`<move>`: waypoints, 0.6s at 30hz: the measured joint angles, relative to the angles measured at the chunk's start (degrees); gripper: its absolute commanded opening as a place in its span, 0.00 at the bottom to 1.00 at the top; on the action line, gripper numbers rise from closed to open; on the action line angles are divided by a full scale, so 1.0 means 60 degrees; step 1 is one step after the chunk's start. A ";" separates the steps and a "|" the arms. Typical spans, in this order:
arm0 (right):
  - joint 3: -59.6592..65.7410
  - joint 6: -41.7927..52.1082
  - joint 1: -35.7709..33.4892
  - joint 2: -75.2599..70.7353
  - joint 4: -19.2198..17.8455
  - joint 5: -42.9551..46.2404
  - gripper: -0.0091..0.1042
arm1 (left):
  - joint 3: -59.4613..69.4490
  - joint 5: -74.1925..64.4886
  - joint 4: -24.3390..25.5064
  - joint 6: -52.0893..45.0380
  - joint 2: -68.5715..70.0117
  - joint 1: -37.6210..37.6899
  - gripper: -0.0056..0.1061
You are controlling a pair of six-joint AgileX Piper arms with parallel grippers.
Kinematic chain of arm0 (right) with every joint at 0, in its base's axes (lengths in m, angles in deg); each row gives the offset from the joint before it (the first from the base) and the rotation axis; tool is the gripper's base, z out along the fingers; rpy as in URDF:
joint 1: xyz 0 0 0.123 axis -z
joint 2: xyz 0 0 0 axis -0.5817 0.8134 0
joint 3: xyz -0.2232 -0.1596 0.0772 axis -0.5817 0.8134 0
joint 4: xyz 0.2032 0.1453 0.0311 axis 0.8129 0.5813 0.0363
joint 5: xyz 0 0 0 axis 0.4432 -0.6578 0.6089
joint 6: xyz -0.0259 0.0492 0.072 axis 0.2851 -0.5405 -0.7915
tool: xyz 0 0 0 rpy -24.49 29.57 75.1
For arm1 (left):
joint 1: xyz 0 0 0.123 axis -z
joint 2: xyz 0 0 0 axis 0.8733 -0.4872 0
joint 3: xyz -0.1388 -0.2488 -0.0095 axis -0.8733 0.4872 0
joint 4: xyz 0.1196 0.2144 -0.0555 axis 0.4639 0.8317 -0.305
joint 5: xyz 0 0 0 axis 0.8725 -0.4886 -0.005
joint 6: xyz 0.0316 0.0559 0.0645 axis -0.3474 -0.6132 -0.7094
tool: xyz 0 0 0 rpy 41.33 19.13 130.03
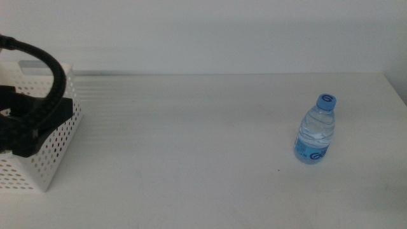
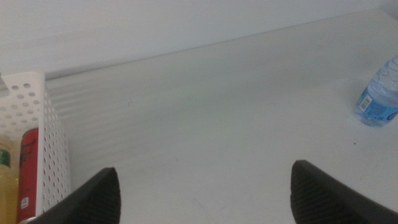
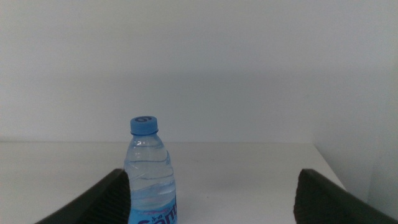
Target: Use arms to grab the bottles and put them into the dustbin to the left of the table.
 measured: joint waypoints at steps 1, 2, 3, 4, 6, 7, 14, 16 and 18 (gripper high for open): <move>0.0000 0.0011 0.0000 0.0000 0.0000 0.0019 0.71 | 0.0000 0.0000 0.0000 0.0000 0.0000 0.0000 0.86; 0.0000 0.0031 0.0000 0.0000 0.0000 0.0021 0.71 | 0.0000 0.0000 0.0000 0.0000 0.0000 0.0000 0.86; 0.0000 0.0031 0.0000 0.0000 0.0000 0.0008 0.71 | 0.0000 0.0000 0.0008 0.0000 0.0000 0.0000 0.86; 0.0000 0.0031 0.0000 0.0031 0.0000 -0.0056 0.71 | 0.0000 0.0000 0.0008 0.0000 0.0000 0.0000 0.86; -0.0137 0.0031 0.0000 0.0354 0.0000 -0.0249 0.71 | 0.0000 0.0000 0.0008 0.0000 0.0000 0.0000 0.86; -0.0244 0.0031 0.0000 0.0561 0.0000 -0.0351 0.71 | 0.0000 0.0000 0.0008 0.0000 0.0000 0.0000 0.86; -0.1508 0.0072 0.0000 0.3100 0.0000 -0.0530 0.71 | 0.0000 0.0000 0.0008 0.0000 0.0000 0.0000 0.86; -0.1874 0.0072 0.0000 0.3966 0.0000 -0.0530 0.71 | 0.0000 0.0000 0.0008 0.0000 0.0000 0.0000 0.86; -0.2211 0.0072 0.0000 0.4747 0.0000 -0.0530 0.71 | 0.0000 0.0000 0.0008 0.0000 0.0000 0.0000 0.86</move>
